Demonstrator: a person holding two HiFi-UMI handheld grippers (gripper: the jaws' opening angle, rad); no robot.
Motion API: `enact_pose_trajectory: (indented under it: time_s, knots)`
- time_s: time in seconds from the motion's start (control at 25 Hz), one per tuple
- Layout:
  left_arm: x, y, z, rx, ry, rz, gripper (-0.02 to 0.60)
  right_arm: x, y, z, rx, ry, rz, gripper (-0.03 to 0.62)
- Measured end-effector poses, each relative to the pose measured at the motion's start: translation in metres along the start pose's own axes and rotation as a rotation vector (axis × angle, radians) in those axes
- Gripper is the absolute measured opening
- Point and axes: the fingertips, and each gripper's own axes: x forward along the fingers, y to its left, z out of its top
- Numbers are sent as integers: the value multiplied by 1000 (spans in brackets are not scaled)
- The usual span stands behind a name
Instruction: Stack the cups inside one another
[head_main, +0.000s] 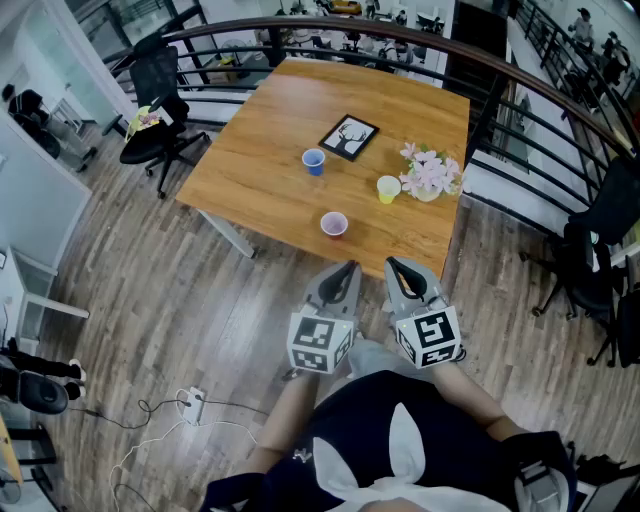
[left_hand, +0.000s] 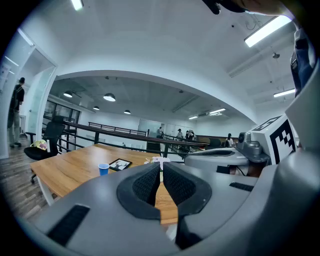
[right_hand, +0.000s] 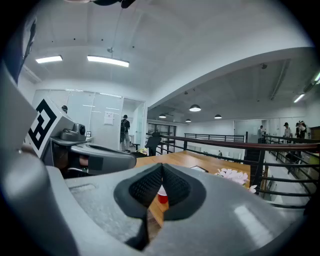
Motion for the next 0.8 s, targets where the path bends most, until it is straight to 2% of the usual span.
enact_pose_trajectory:
  time_s: [0.32, 0.6, 0.64, 0.68, 0.8]
  knots:
    - [4, -13, -7, -20, 6, 6, 32, -12, -8, -6, -8, -13, 18, -2]
    - [10, 8, -11, -26, 32, 39, 32, 10, -20, -9, -20, -6, 18, 0]
    - [13, 12, -12, -25, 36, 44, 32, 15, -23, -9, -14, -4, 17, 22]
    - [15, 16, -12, -24, 41, 49, 32, 21, -28, -10, -8, 0, 16, 87]
    - [26, 29, -14, -22, 55, 60, 32, 41, -44, -12, 10, 12, 9, 150]
